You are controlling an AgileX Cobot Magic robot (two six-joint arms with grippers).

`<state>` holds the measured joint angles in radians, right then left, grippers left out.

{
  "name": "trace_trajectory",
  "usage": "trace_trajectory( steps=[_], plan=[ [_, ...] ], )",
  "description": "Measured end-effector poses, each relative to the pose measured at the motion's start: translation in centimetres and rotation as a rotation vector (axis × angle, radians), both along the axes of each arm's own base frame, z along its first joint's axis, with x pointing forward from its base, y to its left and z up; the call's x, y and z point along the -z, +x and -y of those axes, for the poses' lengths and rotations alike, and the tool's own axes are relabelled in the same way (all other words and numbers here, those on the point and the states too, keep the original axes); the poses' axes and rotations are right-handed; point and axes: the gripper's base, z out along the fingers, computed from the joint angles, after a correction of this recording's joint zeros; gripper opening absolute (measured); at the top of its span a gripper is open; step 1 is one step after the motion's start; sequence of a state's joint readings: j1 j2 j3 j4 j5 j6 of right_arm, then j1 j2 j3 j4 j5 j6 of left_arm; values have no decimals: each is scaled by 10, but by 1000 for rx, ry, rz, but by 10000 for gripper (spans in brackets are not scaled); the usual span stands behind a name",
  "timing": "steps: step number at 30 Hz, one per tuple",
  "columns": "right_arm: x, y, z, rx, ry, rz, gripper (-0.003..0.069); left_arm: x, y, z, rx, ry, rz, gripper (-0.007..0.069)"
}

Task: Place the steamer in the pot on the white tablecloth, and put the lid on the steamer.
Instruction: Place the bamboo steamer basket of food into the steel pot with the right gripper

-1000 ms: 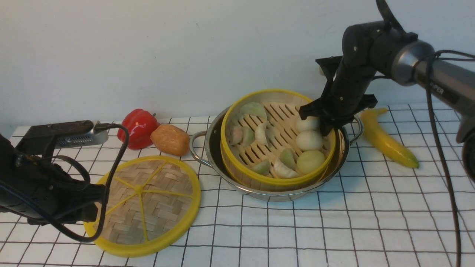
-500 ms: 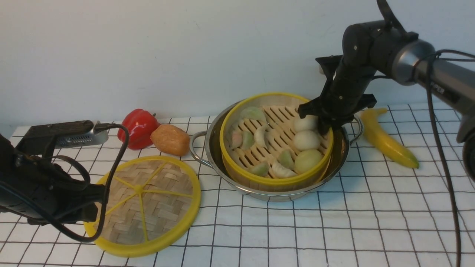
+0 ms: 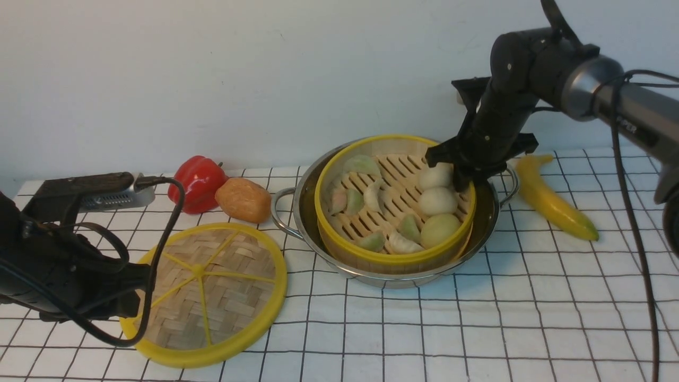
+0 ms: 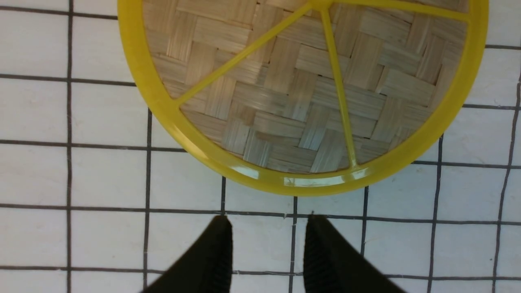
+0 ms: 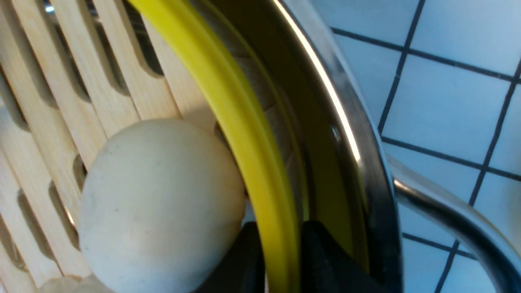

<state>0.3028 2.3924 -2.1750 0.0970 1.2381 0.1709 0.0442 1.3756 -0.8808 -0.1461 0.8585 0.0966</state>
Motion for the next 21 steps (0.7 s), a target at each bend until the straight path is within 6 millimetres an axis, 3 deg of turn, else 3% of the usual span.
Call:
trace_trajectory(
  steps=[21],
  plan=[
    [-5, -1, 0, 17, 13, 5, 175, 0, 0, 0, 12, 4, 1, 243]
  ],
)
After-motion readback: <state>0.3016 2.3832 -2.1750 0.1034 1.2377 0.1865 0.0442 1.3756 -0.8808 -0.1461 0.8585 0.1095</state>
